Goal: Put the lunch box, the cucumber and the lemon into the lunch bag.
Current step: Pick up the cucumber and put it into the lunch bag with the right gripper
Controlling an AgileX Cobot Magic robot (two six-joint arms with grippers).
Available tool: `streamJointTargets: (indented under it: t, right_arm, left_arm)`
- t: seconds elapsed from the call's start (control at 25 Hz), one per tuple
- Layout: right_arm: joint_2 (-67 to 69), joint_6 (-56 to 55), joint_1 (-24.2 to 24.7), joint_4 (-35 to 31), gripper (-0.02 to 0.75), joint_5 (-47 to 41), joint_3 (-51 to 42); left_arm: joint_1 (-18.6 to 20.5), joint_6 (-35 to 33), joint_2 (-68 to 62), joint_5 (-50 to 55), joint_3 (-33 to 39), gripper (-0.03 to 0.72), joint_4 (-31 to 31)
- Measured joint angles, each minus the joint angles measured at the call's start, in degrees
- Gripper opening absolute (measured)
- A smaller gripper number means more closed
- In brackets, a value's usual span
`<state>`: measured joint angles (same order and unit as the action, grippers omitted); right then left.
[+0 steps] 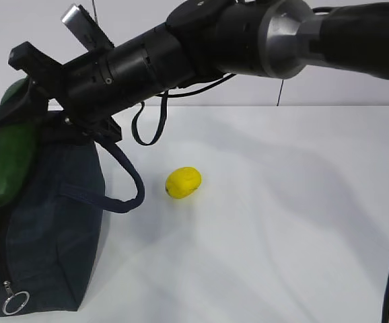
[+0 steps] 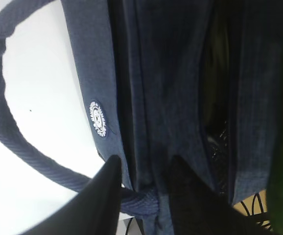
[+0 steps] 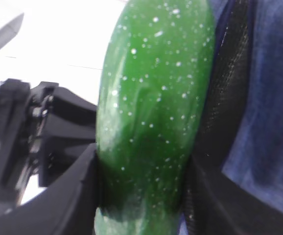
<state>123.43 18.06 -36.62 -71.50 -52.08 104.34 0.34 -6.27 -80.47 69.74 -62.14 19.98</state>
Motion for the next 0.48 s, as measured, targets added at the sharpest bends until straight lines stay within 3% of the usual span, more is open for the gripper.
streamJointTargets:
  t: [0.28, 0.48]
  right_arm:
    - [3.42, 0.51, -0.46, -1.99, 0.34, 3.97, 0.0]
    - [4.23, -0.43, -0.46, 3.27, 0.34, 4.7, 0.0]
  left_arm:
    - [0.0, 0.0, 0.0, 0.0, 0.0, 0.235, 0.0]
    - [0.0, 0.0, 0.0, 0.0, 0.0, 0.235, 0.0]
